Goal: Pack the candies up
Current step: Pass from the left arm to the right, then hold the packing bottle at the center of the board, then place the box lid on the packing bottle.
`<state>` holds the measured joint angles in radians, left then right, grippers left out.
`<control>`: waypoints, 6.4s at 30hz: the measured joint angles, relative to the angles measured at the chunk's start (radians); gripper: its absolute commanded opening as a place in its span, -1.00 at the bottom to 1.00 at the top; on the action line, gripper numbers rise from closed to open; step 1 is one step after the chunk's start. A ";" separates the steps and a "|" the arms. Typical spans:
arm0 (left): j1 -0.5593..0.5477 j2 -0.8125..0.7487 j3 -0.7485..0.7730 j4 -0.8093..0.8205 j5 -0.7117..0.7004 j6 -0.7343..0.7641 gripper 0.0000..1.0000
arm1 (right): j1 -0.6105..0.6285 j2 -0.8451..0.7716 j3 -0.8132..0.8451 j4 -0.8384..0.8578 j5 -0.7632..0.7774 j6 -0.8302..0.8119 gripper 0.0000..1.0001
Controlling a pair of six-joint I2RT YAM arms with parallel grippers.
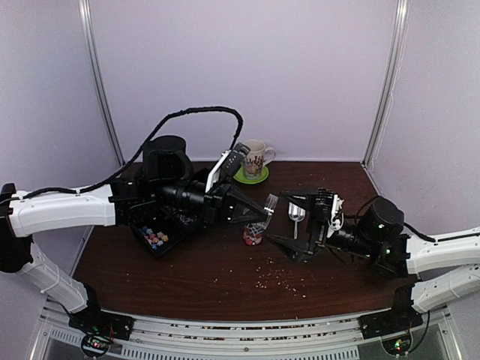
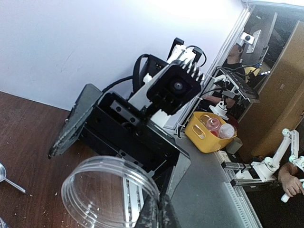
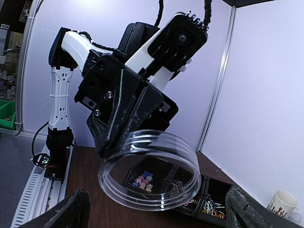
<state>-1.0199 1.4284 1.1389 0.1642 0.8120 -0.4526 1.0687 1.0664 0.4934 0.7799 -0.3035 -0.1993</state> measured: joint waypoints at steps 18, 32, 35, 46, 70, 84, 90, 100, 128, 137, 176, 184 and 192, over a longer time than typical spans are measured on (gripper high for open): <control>0.001 0.005 -0.014 0.048 0.000 -0.033 -1.00 | 0.030 0.032 0.042 0.025 0.061 0.015 0.84; 0.013 0.005 -0.025 0.072 0.000 -0.048 -1.00 | 0.035 0.052 0.043 0.024 0.091 0.015 0.58; 0.014 0.005 -0.027 0.076 0.001 -0.052 -1.00 | 0.035 0.053 0.044 0.024 0.085 0.015 0.50; 0.019 0.005 -0.032 0.078 0.002 -0.057 -1.00 | 0.036 0.059 0.047 0.020 0.080 0.015 0.48; 0.024 0.005 -0.039 0.103 0.005 -0.068 -0.54 | 0.038 0.063 0.060 0.016 0.081 0.018 0.27; 0.091 -0.115 -0.141 0.038 -0.089 -0.027 0.91 | 0.034 0.043 0.072 -0.105 0.152 0.024 0.26; 0.121 -0.203 -0.220 -0.021 -0.281 0.061 0.96 | 0.010 -0.018 0.098 -0.230 0.195 0.051 0.27; 0.145 0.011 -0.356 0.036 -0.542 0.133 0.96 | -0.018 -0.120 0.111 -0.437 0.291 0.098 0.27; 0.145 0.668 -0.306 0.769 -0.639 0.338 0.82 | -0.027 -0.243 0.207 -0.819 0.486 0.224 0.26; 0.145 0.759 -0.304 0.929 -0.616 0.365 0.70 | -0.027 -0.246 0.250 -0.888 0.487 0.249 0.26; 0.034 0.871 -0.161 1.008 -0.277 0.365 0.59 | -0.027 0.018 0.587 -1.484 0.405 0.251 0.29; 0.031 0.893 -0.143 1.011 -0.288 0.362 0.49 | -0.044 0.122 0.650 -1.617 0.395 0.255 0.30; 0.031 0.896 -0.142 1.009 -0.286 0.362 0.35 | -0.073 0.218 0.705 -1.688 0.355 0.255 0.31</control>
<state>-0.9894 2.3249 0.9974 1.1728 0.5255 -0.0906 0.9958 1.2846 1.1988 -0.9085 0.0513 0.0559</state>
